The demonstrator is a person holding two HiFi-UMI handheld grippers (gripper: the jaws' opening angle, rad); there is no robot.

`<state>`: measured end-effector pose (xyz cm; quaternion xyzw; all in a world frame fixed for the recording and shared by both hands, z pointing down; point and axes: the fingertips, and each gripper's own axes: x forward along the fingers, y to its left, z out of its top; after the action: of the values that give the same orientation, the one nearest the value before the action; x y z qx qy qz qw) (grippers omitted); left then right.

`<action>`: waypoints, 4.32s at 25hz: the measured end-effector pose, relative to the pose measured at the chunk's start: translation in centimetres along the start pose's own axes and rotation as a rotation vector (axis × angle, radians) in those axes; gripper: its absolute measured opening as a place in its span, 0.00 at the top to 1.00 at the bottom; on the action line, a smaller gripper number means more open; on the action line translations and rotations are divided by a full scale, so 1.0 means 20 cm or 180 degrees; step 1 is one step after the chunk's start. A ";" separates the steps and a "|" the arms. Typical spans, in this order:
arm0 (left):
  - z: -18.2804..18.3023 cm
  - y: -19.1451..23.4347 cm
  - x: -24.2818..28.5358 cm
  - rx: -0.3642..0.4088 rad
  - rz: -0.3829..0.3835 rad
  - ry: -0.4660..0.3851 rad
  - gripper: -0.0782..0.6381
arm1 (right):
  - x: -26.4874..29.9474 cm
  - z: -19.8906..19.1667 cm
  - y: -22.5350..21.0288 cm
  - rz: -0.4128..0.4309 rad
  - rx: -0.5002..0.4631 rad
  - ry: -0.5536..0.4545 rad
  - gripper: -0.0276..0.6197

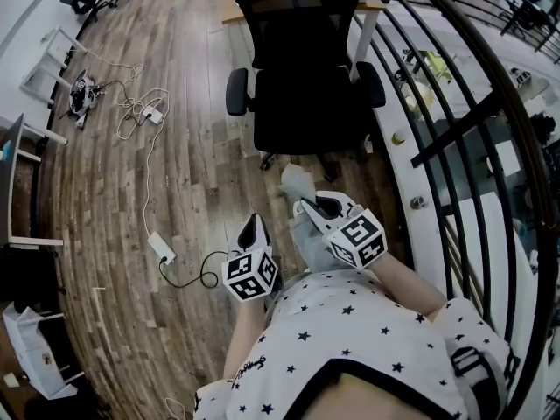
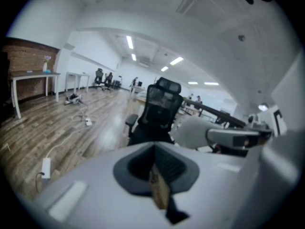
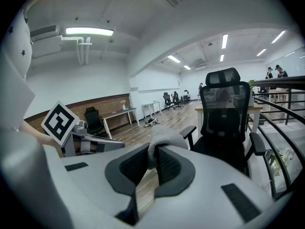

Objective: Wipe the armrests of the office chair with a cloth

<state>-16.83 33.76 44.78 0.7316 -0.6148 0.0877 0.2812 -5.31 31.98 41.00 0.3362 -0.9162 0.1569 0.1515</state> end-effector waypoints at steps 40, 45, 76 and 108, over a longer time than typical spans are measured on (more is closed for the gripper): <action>0.79 0.35 1.10 -0.0147 0.0442 -0.0126 0.88 | 1.06 0.62 -0.91 0.0501 -0.0246 0.0137 0.91; 0.76 0.35 1.14 -0.0155 0.0458 -0.0030 0.88 | 1.09 0.61 -0.96 0.0490 -0.0196 0.0148 0.91; 0.96 0.61 1.63 0.0087 0.0044 0.0388 0.88 | 1.84 0.63 -1.41 -0.0130 -0.0137 0.0407 0.91; 0.80 0.90 1.86 -0.0109 -0.0040 0.0825 0.88 | 2.53 0.36 -1.91 -0.0594 -0.0230 0.0972 0.91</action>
<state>-28.89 -7.74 54.73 0.7131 -0.5701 0.1693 0.3713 -18.11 -27.24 60.87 0.3863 -0.8525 0.1583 0.3147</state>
